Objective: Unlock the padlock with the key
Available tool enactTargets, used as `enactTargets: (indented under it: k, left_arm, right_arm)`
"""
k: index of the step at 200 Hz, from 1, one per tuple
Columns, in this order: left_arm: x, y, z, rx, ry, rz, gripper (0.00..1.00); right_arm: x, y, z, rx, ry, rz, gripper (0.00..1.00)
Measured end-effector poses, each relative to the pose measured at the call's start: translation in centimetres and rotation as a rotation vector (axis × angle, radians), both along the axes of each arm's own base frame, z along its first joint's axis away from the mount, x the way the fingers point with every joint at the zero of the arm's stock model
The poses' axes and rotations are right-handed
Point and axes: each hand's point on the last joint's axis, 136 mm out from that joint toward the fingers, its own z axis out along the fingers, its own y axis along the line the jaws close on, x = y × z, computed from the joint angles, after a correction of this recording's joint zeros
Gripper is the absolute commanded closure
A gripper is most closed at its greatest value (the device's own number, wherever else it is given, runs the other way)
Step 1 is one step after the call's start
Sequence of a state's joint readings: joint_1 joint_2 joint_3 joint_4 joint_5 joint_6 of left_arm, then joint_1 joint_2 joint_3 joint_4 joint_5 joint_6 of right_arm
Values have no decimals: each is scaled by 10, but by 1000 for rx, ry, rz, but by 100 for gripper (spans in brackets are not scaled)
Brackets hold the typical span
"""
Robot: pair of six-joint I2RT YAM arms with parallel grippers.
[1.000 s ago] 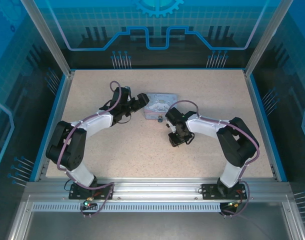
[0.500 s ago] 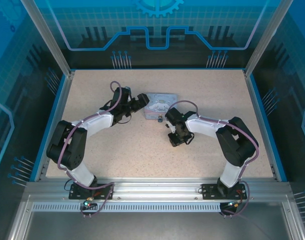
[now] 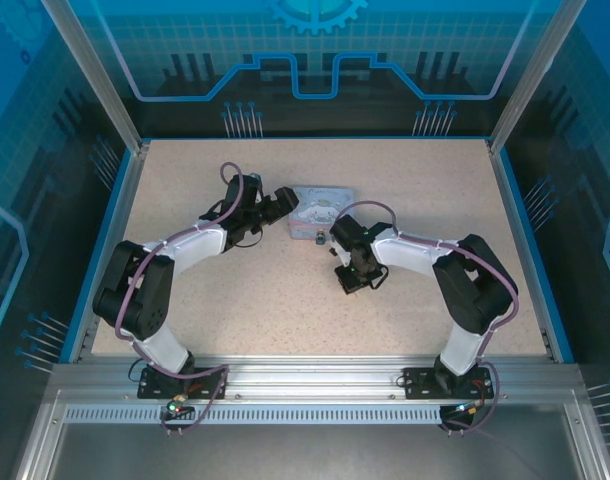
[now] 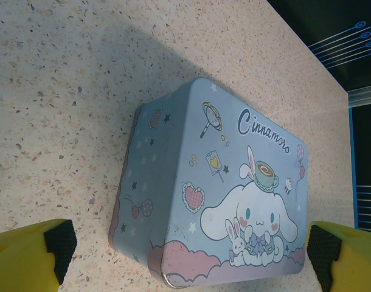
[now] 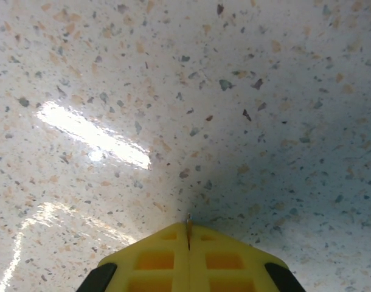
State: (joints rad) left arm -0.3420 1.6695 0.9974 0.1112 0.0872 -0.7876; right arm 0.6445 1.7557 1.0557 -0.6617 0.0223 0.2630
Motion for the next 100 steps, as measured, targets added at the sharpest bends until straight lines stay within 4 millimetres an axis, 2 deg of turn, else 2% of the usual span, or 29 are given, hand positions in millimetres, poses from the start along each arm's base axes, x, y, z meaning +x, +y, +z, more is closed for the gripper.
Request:
enactTargets:
  k: [6, 10, 20, 100]
  left_arm:
    - [0, 0, 0, 0, 0, 0, 1]
    - [0, 0, 0, 0, 0, 0, 1]
    - [0, 0, 0, 0, 0, 0, 1]
    - [0, 0, 0, 0, 0, 0, 1]
  right_arm:
    - [0, 0, 1, 5, 1, 0, 63]
    - [0, 1, 1, 8, 2, -1, 54]
    - [1, 1, 2, 11, 0, -5, 45]
    - [-1, 1, 4, 37, -3, -20, 44]
